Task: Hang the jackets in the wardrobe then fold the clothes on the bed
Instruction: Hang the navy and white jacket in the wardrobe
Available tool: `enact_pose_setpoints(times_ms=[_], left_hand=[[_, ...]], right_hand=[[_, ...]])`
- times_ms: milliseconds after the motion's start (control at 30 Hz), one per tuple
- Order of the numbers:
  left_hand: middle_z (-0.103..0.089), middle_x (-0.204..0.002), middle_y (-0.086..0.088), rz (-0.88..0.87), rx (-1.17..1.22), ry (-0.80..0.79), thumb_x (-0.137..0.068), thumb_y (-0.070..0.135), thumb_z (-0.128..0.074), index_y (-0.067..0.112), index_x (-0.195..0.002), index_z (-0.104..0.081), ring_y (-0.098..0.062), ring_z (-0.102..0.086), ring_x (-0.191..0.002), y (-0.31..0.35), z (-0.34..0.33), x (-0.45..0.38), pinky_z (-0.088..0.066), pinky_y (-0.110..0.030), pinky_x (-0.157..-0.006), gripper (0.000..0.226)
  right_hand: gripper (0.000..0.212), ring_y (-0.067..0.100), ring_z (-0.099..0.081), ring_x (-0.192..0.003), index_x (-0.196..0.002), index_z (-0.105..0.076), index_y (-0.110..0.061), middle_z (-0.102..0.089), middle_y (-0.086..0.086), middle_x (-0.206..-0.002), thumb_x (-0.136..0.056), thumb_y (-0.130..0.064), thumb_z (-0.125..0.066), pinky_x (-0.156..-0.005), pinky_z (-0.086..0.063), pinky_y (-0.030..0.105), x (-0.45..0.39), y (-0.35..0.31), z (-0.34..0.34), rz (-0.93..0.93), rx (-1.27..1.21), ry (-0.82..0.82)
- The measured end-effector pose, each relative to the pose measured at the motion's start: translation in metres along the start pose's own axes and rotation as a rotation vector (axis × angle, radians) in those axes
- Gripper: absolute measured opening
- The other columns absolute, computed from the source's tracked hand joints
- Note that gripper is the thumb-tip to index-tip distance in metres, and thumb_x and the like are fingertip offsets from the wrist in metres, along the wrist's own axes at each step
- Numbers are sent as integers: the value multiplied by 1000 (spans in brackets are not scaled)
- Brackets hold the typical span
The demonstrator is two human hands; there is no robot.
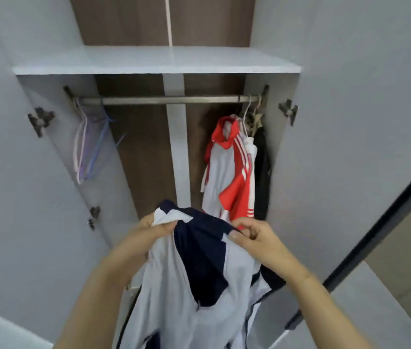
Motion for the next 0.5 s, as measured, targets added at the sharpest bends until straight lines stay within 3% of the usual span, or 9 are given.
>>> enact_pose_setpoints(times_ms=[100, 167, 300, 433, 500], left_hand=[[-69, -122, 0, 4, 67, 73, -76, 35, -76, 28, -112, -73, -20, -63, -118, 8, 38, -17, -42, -39, -106, 37], [-71, -119, -4, 4, 88, 138, -79, 29, -76, 24, -113, -72, -24, -65, -114, 10, 71, -24, -51, -34, -95, 34], [-75, -106, -4, -39, 100, 278, -70, 30, -81, 28, -97, -77, -19, -71, -101, 17, 137, -34, -55, -18, -72, 27], [-76, -101, -4, -48, 172, 388, -66, 37, -77, 26, -94, -78, -18, -73, -93, 19, 194, -45, -57, -21, -68, 30], [-77, -96, -2, -31, 140, 440, -61, 42, -80, 22, -92, -78, -16, -74, -88, 20, 214, -54, -56, -23, -68, 38]], right_hand=[[56, 17, -30, -62, -68, -45, 6, -31, 5, -67, -84, -40, -71, -57, -22, 35, -54, 20, -43, -62, -16, -177], [64, 16, -34, -60, -68, -44, 6, -34, 5, -65, -77, -50, -74, -54, -25, 32, -93, 21, -64, -55, -30, -175], [27, 3, -47, -59, -69, -62, -13, -52, -10, -61, -82, -32, -77, -56, -37, 18, -172, 13, -104, 19, -19, -121], [23, -1, -53, -59, -65, -65, -24, -60, -9, -62, -82, -35, -76, -56, -40, 10, -227, 0, -157, 89, 22, -107], [24, 0, -52, -59, -66, -65, -21, -59, -9, -61, -83, -35, -75, -57, -39, 11, -250, -2, -179, 95, 57, -109]])
Point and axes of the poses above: each hand's wrist, its own x-axis away from the middle knuckle, its own z-axis out of the back of the hand, y = z × x, the point moved 8 cm from there along -x, towards the middle knuckle
